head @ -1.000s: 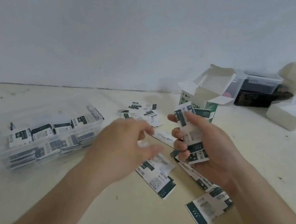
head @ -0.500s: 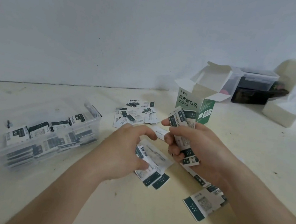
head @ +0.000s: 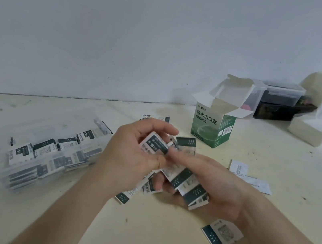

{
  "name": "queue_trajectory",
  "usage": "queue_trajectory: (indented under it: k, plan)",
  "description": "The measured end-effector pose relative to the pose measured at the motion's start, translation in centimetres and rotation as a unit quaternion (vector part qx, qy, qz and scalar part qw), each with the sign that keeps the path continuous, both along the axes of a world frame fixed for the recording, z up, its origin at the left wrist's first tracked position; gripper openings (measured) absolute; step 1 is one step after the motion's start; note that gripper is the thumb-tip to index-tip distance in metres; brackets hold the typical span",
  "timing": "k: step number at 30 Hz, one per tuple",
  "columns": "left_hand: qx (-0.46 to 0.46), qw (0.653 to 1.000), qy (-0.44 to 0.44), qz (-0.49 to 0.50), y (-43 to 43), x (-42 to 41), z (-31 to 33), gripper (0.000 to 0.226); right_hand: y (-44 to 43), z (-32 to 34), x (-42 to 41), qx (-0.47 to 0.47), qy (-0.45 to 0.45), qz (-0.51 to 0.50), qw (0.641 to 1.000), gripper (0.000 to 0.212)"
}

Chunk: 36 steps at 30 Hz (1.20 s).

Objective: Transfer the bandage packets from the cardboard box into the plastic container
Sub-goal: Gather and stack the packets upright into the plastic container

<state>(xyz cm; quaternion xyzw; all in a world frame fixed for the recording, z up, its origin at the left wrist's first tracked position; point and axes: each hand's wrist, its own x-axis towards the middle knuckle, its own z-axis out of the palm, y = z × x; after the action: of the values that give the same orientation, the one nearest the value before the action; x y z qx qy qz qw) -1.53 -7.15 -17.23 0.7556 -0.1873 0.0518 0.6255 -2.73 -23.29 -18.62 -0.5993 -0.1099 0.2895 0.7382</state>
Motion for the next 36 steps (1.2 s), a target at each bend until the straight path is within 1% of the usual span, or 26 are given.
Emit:
queue_trajectory:
  k: [2,4,5,7,9,10,11,12,13,15,17,19,22,25,27,28,29,30,31,33,34,35,36]
  plan:
    - [0.072,0.994,-0.067,0.042,-0.5,0.0,-0.5,0.065,0.2,0.2,-0.1,-0.006,-0.004,0.0,1.0,0.03]
    - [0.148,0.977,-0.138,0.072,-0.6,0.1,-0.9,0.072,0.2,0.4,0.0,-0.01,-0.007,-0.019,1.0,0.029]
    - [0.152,0.977,-0.14,0.06,-0.5,0.0,-1.0,0.072,0.2,0.3,-0.1,-0.014,-0.008,-0.03,0.999,0.027]
    - [0.142,0.984,-0.104,-0.002,-0.2,-0.3,-0.9,0.074,0.2,0.3,0.0,-0.015,-0.012,-0.049,0.999,0.024]
    - [0.173,0.981,-0.066,-0.062,-0.3,-0.8,-0.8,0.092,0.4,0.1,0.0,-0.002,0.003,-0.064,0.998,0.022]
    - [0.205,0.974,-0.057,-0.079,-0.5,-1.2,-0.8,0.105,0.3,0.0,-0.1,0.008,0.012,-0.066,0.998,0.022]
    - [0.254,0.961,-0.068,-0.085,-0.9,-1.3,-0.7,0.115,0.4,0.0,0.0,0.019,0.017,-0.064,0.998,0.019]
    - [0.306,0.944,-0.092,-0.085,-1.2,-1.6,-0.7,0.12,0.4,0.1,-0.1,0.026,0.022,-0.061,0.998,0.017]
    - [0.347,0.926,-0.124,-0.084,-1.5,-1.6,-0.7,0.12,0.5,0.2,0.0,0.027,0.019,-0.059,0.998,0.017]
    - [0.386,0.903,-0.174,-0.073,-1.7,-1.5,-0.9,0.111,0.6,0.1,0.0,0.024,-0.002,-0.059,0.998,0.019]
    - [0.389,0.896,-0.21,-0.05,-1.4,-1.1,-1.4,0.099,0.7,0.1,0.1,0.023,-0.017,-0.066,0.997,0.019]
    - [0.376,0.896,-0.235,-0.028,-1.2,-0.6,-1.9,0.089,0.7,0.1,0.3,0.033,-0.018,-0.068,0.997,0.017]
    - [0.361,0.901,-0.239,-0.008,-1.5,-0.4,-1.9,0.081,0.4,0.1,0.4,0.048,-0.013,-0.083,0.995,0.016]
    - [0.336,0.926,-0.168,-0.021,-1.1,-0.6,-1.5,0.089,0.5,-0.2,0.4,0.032,-0.023,-0.102,0.994,0.014]
    - [0.283,0.952,-0.112,-0.021,-0.3,-0.4,-0.7,0.095,0.2,-0.4,0.8,0.035,-0.024,-0.136,0.99,0.015]
    - [0.261,0.961,-0.089,-0.01,0.4,-0.2,-0.3,0.092,0.0,-0.4,1.0,0.036,-0.024,-0.157,0.987,0.017]
    - [0.268,0.961,-0.071,0.003,1.2,0.0,0.0,0.085,-0.3,-0.5,1.3,0.037,-0.024,-0.177,0.983,0.021]
    - [0.313,0.948,-0.053,0.008,1.9,0.2,0.3,0.078,-0.6,-0.5,1.6,0.038,-0.023,-0.195,0.98,0.026]
    - [0.392,0.919,-0.03,-0.002,2.4,0.3,0.3,0.072,-0.7,-0.6,1.7,0.037,-0.022,-0.207,0.977,0.03]
    - [0.552,0.833,0.013,-0.038,3.1,0.3,-0.1,0.066,-0.7,-0.8,1.7,0.026,-0.025,-0.209,0.977,0.029]
    - [0.597,0.8,0.029,-0.048,3.2,0.3,-0.3,0.066,-0.5,-0.8,1.6,0.013,-0.031,-0.205,0.978,0.026]
    - [0.612,0.788,0.043,-0.048,3.1,0.3,-0.4,0.066,-0.4,-0.9,1.6,-0.009,-0.04,-0.202,0.978,0.023]
    - [0.611,0.788,0.053,-0.045,3.0,0.3,-0.3,0.066,-0.2,-0.9,1.5,-0.039,-0.054,-0.204,0.977,0.021]
